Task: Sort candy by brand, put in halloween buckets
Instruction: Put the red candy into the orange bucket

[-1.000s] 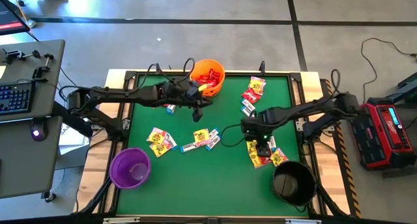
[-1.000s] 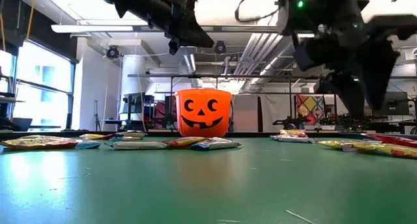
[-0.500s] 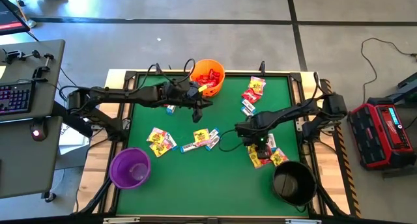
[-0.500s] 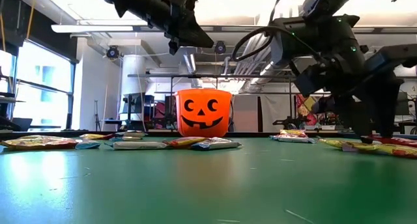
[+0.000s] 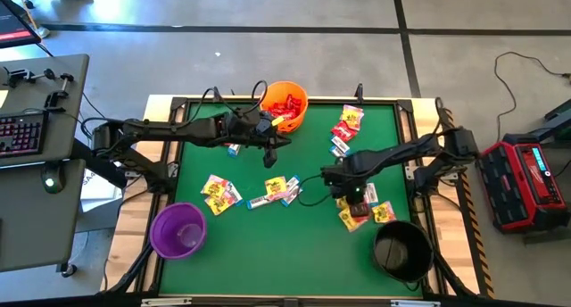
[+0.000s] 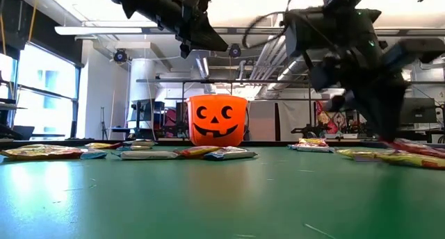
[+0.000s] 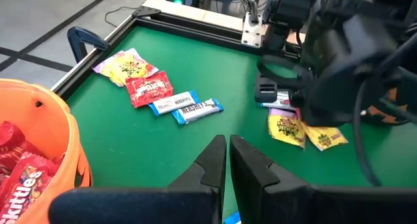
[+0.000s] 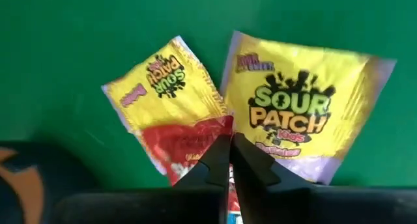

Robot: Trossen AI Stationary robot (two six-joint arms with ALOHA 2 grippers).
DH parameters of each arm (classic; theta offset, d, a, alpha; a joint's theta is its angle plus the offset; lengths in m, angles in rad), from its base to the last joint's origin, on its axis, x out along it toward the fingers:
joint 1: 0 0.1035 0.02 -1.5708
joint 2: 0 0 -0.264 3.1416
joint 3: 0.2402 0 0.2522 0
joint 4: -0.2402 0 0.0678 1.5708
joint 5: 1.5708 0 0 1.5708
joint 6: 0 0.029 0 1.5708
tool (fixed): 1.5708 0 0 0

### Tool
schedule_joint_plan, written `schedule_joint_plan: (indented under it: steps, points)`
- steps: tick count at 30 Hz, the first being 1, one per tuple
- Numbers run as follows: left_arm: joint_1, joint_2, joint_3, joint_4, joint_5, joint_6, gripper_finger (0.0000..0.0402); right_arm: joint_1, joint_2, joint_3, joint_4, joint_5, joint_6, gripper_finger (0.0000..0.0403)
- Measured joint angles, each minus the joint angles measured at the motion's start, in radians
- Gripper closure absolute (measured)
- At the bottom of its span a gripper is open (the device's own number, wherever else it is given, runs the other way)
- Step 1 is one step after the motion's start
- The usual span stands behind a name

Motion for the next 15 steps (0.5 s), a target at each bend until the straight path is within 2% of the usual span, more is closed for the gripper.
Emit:
schedule_joint_plan:
  steps: [10,15]
  points:
    - [0.003,0.001,0.000,-0.006,-0.033,0.000,0.0390,-0.109,-0.151,0.073,0.009,0.002,0.116,0.0403]
    - [0.028,-0.012,0.000,-0.007,-0.028,0.000,0.0391,-0.172,-0.199,0.084,0.216,0.033,0.225,0.0403]
